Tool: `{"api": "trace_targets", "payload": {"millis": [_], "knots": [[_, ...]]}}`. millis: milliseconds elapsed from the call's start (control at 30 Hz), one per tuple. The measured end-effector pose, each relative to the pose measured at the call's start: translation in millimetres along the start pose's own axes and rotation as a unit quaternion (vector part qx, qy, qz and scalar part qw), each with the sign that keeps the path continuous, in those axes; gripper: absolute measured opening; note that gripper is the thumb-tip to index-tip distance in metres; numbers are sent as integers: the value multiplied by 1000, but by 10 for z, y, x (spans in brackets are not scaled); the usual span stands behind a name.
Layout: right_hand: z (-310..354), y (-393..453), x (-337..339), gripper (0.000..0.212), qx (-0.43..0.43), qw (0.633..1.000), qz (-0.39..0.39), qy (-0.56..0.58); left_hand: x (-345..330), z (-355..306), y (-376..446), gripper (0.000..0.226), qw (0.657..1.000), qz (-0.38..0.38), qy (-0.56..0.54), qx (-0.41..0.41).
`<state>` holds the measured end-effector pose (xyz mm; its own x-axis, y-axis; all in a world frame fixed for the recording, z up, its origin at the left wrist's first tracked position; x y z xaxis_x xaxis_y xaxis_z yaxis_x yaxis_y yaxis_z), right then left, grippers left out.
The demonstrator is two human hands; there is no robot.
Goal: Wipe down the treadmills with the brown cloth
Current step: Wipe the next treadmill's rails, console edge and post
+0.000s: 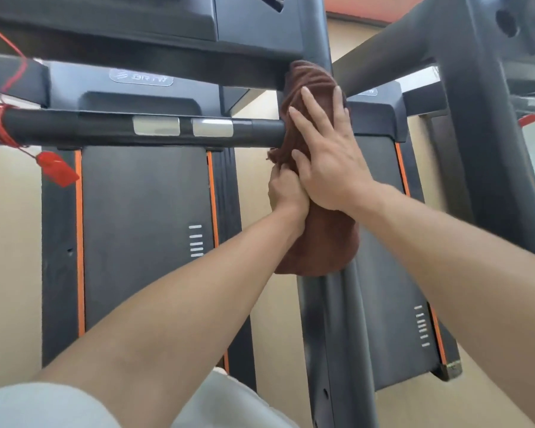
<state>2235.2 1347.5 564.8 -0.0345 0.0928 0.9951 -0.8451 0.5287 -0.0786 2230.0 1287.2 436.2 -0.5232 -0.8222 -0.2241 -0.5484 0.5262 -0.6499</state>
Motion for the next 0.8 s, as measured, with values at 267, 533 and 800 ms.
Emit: {"api": "trace_targets", "payload": {"millis": [267,533,800], "knots": [[-16,-268,34,76,-39,992,-11,120,-106,632,138,92,996,35,-83,12],[-37,-1611,-204,55,-113,957,-16,268,105,1157,-963,79,998,17,-39,-49],[-28,-3006,-497,60,-143,892,-17,428,297,1727,-2203,69,998,16,18,-62]]}}
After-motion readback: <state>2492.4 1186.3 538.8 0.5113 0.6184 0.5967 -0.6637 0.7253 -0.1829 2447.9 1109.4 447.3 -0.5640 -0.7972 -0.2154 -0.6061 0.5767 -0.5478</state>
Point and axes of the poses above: each hand's wrist, its own y-axis towards the middle knuckle, its own x-axis out of the back of the hand, z = x × y, the point moved 9 cm from there along y, towards the middle knuckle
